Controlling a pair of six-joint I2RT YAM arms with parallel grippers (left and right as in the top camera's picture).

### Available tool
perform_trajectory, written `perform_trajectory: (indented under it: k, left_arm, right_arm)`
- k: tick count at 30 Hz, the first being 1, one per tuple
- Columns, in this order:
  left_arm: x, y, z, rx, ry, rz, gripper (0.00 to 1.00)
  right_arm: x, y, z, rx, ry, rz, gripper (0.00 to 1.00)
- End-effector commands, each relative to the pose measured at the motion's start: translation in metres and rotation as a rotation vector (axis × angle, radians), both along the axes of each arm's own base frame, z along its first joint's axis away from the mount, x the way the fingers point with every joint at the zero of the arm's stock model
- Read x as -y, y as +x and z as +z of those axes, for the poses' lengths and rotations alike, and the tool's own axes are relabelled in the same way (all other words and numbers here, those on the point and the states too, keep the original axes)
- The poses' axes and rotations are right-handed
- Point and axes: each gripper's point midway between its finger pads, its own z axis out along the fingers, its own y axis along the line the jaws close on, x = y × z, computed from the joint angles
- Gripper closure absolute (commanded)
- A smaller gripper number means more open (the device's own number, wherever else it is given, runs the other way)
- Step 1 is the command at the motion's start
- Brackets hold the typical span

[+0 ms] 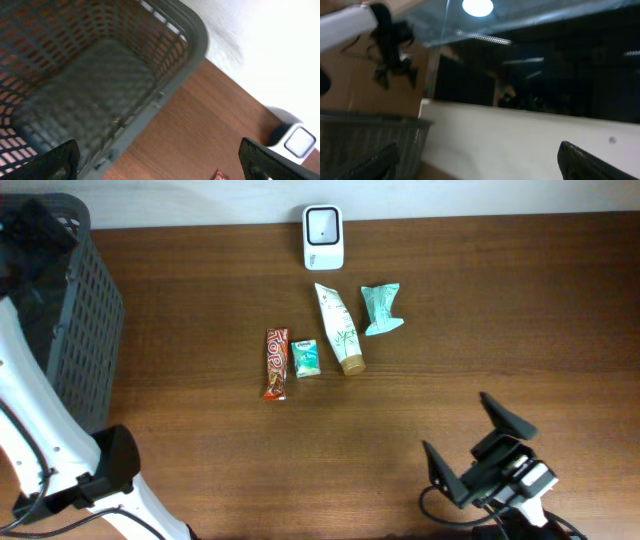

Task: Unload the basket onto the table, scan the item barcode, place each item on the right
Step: 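Move the right gripper forward and grasp the mint-green wipes pack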

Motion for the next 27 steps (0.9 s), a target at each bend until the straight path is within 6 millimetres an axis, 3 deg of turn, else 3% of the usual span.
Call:
perform_trajectory:
  k: [1, 2, 4, 5, 6, 10, 13, 15, 20, 22, 27]
  left_arm:
    - [-0.019, -0.016, 0.011, 0.033, 0.005, 0.091, 0.01]
    - [-0.021, -0.017, 0.011, 0.033, 0.005, 0.095, 0.01]
    - [-0.021, -0.017, 0.011, 0.033, 0.004, 0.095, 0.01]
    - [-0.021, -0.017, 0.011, 0.033, 0.004, 0.095, 0.01]
    - [-0.021, -0.017, 0.011, 0.033, 0.004, 0.095, 0.01]
    - [-0.021, -0.017, 0.011, 0.033, 0.004, 0.095, 0.01]
    - [-0.021, -0.017, 0.011, 0.033, 0.004, 0.095, 0.01]
    - [-0.021, -0.017, 0.011, 0.033, 0.004, 0.095, 0.01]
    - [-0.021, -0.017, 0.011, 0.033, 0.004, 0.095, 0.01]
    - [-0.021, -0.017, 0.011, 0.033, 0.004, 0.095, 0.01]
    - [-0.021, -0.017, 0.011, 0.033, 0.004, 0.095, 0.01]
  right_arm:
    - [0.015, -0.009, 0.057, 0.073, -0.001, -0.131, 0.01]
    - [0.015, -0.003, 0.076, 0.057, -0.084, -0.194, 0.01]
    - [0.014, 0.016, 0.097, -0.045, -0.186, -0.241, 0.01]
    - [0.013, 0.037, 0.104, -0.164, -0.252, -0.252, 0.01]
    - [0.012, 0.071, 0.101, -0.386, -0.354, -0.242, 0.01]
    - [0.006, 0.135, 0.073, -0.860, -0.438, -0.142, 0.01]
    - [-0.006, 0.179, 0.022, -1.208, -0.472, 0.006, 0.02]
    - [-0.009, 0.215, -0.027, -1.356, -0.474, 0.039, 0.02]
    - [-0.007, 0.300, -0.136, -1.561, -0.352, 0.038, 0.01]
    - [-0.017, 0.319, -0.171, -1.585, -0.309, 0.137, 0.01]
    - [-0.022, 0.332, -0.250, -1.709, -0.266, 0.203, 0.01]
